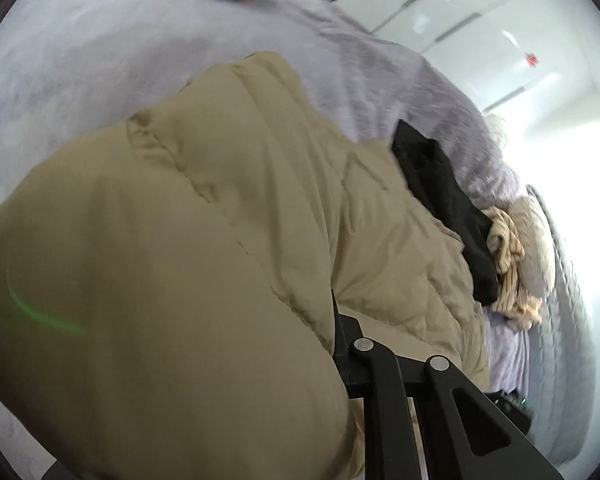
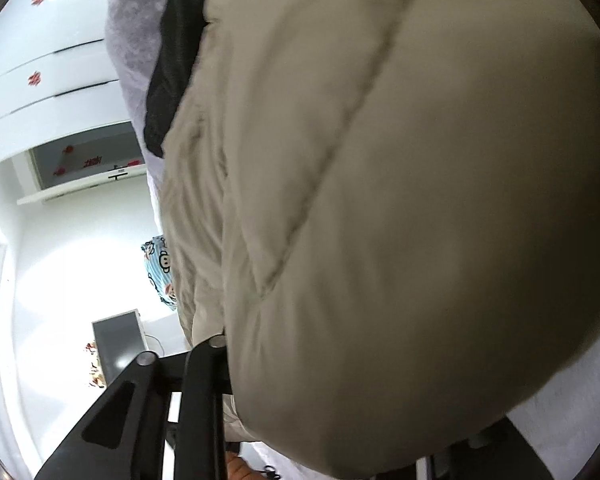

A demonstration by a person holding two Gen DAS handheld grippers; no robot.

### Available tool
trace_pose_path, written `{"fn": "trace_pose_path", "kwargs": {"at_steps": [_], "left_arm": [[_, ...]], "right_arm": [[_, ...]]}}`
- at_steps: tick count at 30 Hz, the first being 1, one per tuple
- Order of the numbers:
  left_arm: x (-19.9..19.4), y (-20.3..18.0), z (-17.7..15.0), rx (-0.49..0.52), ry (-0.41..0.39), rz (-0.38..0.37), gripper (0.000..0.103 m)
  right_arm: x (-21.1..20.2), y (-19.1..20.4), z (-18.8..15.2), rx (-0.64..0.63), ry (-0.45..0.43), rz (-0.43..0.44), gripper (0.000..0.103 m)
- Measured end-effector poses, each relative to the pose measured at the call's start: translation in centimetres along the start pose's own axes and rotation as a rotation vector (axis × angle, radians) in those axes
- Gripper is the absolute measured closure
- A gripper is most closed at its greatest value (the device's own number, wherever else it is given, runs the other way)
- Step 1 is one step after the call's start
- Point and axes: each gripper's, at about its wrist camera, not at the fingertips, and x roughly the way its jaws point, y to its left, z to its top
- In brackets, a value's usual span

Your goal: Fold large clothes

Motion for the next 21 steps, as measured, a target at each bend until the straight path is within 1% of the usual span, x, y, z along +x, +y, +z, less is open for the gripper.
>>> {"fn": "trace_pose_path", "kwargs": {"at_steps": [3, 6, 10, 14, 16, 21], "left_arm": [[-1.9, -1.2, 0.2, 0.057, -0.004, -0.035, 0.084], [-3.9, -1.2, -0.2, 0.122, 0.006, -0.049, 0.084], [-6.3, -0.2, -1.8, 0.171, 0.055, -0.077, 0.084], [-8.7, 2.5, -4.7, 0.193, 0.114, -0.070, 0.084], [-9.7, 3.8, -6.5, 0.181, 0.141, -0.062, 0.084], [-12.5, 7.0, -11.9, 0.146, 0.192, -0.033, 0.084]], "right_arm": [[-0.9, 0.7, -0.7, -0.027, -0.017, 0.011, 0.079], [-1.9, 1.1, -1.9, -0.052, -0.020, 0.004, 0.079], [-3.8, 0.8, -4.7, -0.071, -0.022, -0.021, 0.080], [-5.8, -0.6, -7.7, -0.067, -0.006, -0.053, 0.080], [-6.7, -1.7, -9.3, -0.057, 0.009, -0.073, 0.080], [-9.3, -4.0, -11.2, -0.050, 0.047, -0.117, 0.079]]}}
